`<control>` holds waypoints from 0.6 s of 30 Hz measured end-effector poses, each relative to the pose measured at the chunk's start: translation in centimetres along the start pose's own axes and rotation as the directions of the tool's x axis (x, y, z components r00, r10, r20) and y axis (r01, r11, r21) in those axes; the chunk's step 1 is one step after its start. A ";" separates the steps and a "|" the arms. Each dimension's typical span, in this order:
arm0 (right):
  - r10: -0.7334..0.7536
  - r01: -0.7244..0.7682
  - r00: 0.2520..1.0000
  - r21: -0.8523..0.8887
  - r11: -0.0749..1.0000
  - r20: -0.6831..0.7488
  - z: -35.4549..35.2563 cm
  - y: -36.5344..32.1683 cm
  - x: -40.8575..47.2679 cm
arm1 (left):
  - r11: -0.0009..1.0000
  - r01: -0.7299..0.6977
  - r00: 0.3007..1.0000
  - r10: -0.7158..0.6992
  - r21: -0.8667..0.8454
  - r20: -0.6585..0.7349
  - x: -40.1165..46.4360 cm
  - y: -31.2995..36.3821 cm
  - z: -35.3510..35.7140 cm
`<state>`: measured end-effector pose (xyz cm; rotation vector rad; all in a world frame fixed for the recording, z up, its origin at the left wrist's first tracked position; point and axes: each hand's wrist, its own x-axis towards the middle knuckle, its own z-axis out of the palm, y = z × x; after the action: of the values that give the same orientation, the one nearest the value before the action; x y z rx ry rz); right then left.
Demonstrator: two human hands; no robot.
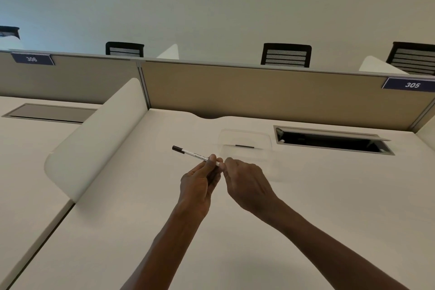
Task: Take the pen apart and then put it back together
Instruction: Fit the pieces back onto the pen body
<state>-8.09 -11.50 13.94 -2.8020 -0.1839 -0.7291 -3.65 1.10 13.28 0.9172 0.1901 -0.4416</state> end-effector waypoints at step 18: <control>0.357 -0.682 0.382 0.521 -0.514 0.852 -1.3 -1.6 1.7 | 0.995 -0.098 0.991 0.098 -0.001 0.088 0.9 -1.5 -0.2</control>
<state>-7.45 -10.19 16.19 -0.9330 0.6491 0.2179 -3.54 0.24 11.74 0.9044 0.0635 -0.3908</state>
